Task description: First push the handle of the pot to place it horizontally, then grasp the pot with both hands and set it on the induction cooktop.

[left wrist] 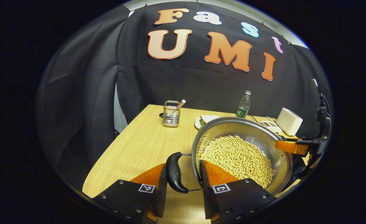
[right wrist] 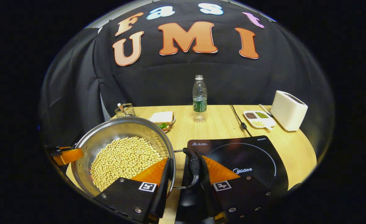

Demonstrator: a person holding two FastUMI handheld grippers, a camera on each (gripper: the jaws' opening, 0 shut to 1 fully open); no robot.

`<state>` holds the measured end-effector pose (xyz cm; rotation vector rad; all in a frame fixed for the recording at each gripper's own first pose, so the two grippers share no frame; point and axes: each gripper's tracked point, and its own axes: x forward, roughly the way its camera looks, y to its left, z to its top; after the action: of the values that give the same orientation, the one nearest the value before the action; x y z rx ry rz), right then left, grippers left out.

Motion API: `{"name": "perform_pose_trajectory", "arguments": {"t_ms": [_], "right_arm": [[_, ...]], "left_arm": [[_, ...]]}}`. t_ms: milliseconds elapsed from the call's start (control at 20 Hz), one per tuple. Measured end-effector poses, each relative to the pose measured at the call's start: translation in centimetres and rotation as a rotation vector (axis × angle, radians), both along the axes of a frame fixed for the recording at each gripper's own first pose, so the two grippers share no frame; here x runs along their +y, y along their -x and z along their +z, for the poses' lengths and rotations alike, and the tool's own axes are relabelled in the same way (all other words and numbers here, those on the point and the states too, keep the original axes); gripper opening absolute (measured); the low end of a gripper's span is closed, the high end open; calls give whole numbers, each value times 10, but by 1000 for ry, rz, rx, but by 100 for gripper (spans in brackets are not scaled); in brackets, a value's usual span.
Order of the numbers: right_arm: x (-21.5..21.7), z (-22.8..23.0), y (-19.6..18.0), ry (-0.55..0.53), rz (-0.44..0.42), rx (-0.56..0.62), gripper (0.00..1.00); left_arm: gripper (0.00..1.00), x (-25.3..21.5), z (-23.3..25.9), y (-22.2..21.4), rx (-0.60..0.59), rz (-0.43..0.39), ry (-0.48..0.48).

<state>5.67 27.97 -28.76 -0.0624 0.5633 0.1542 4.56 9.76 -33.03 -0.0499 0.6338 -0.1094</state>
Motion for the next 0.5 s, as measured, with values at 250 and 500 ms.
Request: {"name": "perform_pose_trajectory", "arguments": {"t_ms": [250, 500], "right_arm": [[-24, 9, 5, -4, -16, -4, 51], [-52, 15, 8, -15, -42, -3, 52]], "left_arm": [[52, -24, 15, 2, -9, -16, 10], [51, -53, 19, 4, -8, -49, 4]]}}
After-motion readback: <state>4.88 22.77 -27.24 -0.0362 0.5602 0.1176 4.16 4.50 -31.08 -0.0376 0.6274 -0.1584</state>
